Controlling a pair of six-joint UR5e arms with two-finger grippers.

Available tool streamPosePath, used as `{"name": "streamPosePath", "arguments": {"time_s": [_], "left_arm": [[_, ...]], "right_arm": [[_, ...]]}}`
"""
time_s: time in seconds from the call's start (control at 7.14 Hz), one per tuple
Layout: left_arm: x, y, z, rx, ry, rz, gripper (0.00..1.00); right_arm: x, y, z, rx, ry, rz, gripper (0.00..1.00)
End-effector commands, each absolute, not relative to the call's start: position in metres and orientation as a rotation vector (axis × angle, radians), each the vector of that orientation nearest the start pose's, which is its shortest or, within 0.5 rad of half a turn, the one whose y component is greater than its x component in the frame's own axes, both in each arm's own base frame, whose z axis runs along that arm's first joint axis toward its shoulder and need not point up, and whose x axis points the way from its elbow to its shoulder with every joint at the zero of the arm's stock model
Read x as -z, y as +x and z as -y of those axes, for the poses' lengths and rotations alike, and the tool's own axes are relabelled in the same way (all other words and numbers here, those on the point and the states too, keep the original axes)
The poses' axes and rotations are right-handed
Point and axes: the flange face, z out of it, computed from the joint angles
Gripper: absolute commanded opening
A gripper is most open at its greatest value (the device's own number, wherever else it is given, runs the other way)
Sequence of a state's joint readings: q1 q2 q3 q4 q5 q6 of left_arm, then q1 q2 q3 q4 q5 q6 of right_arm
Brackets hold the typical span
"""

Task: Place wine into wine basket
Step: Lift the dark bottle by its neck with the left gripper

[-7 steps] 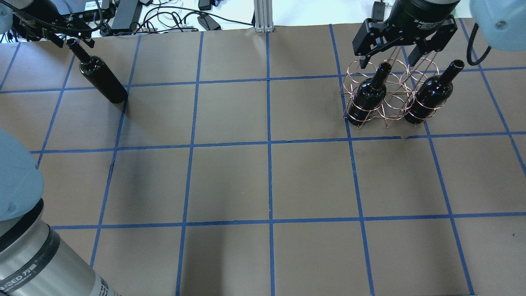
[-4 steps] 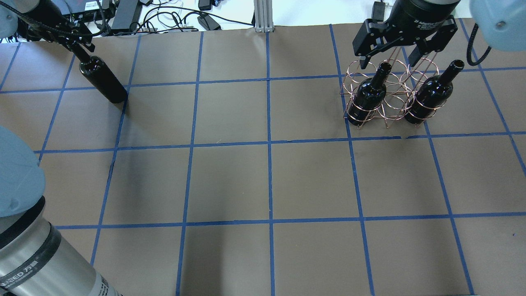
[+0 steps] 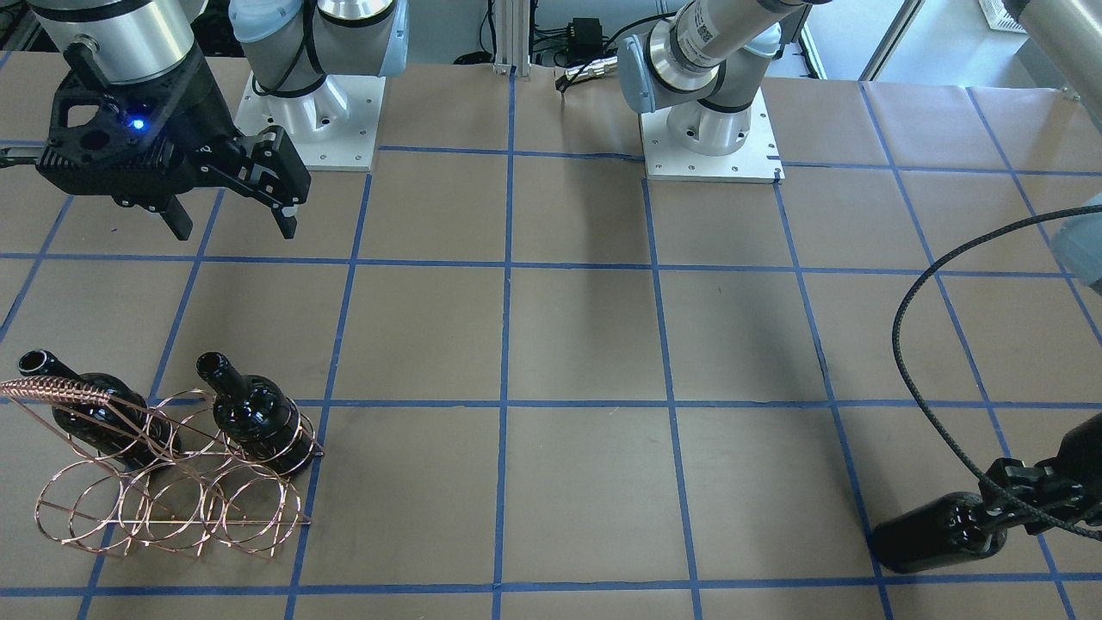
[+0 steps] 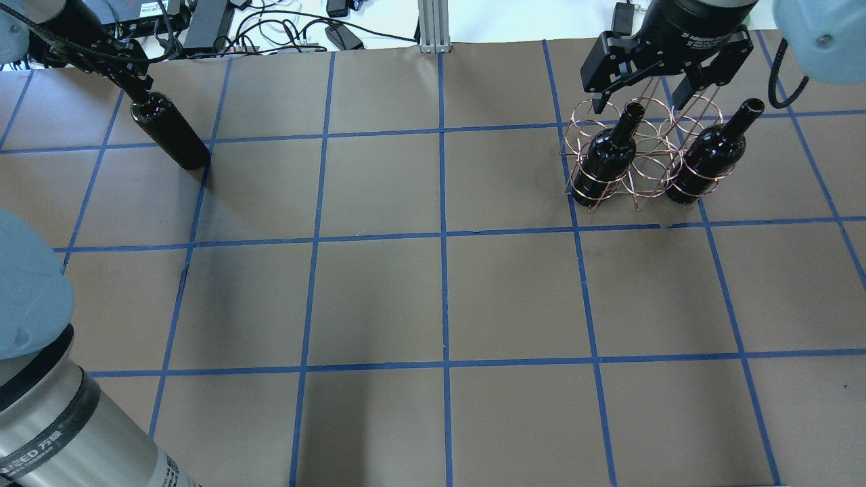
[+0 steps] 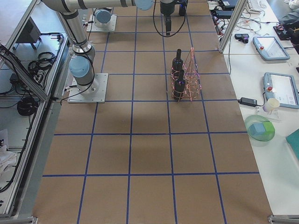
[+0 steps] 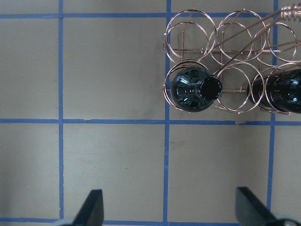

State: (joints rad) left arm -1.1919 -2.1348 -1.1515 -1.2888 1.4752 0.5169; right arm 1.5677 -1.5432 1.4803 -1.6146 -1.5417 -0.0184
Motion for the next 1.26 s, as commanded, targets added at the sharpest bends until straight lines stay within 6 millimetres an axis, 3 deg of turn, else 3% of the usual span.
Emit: {"name": "streamPosePath", "arguments": {"time_s": [0.0, 0.14, 0.28, 0.42, 0.7, 0.84, 0.98, 1.12], "left_arm": [[-0.380, 0.136, 0.728, 0.255, 0.228, -3.151, 0.45], [-0.380, 0.136, 0.728, 0.258, 0.238, -3.149, 0.07], [-0.381, 0.136, 0.729, 0.264, 0.252, -3.144, 0.00], [-0.384, 0.136, 0.728, 0.272, 0.253, -3.143, 0.00], [-0.411, 0.125, 0.720, 0.317, 0.251, -3.138, 0.00], [-0.432, 0.094, 0.707, 0.305, 0.222, -3.149, 0.00], [-0.452, 0.044, 0.689, 0.305, 0.196, -3.161, 0.00], [-0.455, -0.007, 0.668, 0.285, 0.206, -3.181, 0.00]], "right_arm": [[-0.524, 0.135, 0.513, 0.165, -0.026, -3.109, 1.00], [-0.524, 0.135, 0.513, 0.165, -0.026, -3.109, 1.00], [-0.524, 0.135, 0.513, 0.165, -0.026, -3.109, 1.00], [-0.524, 0.135, 0.513, 0.165, -0.026, -3.109, 1.00], [-0.524, 0.135, 0.513, 0.165, -0.026, -3.109, 1.00], [-0.524, 0.135, 0.513, 0.165, -0.026, -3.108, 1.00], [-0.524, 0.135, 0.513, 0.168, -0.026, -3.109, 1.00], [-0.524, 0.135, 0.513, 0.168, -0.026, -3.108, 1.00]]}}
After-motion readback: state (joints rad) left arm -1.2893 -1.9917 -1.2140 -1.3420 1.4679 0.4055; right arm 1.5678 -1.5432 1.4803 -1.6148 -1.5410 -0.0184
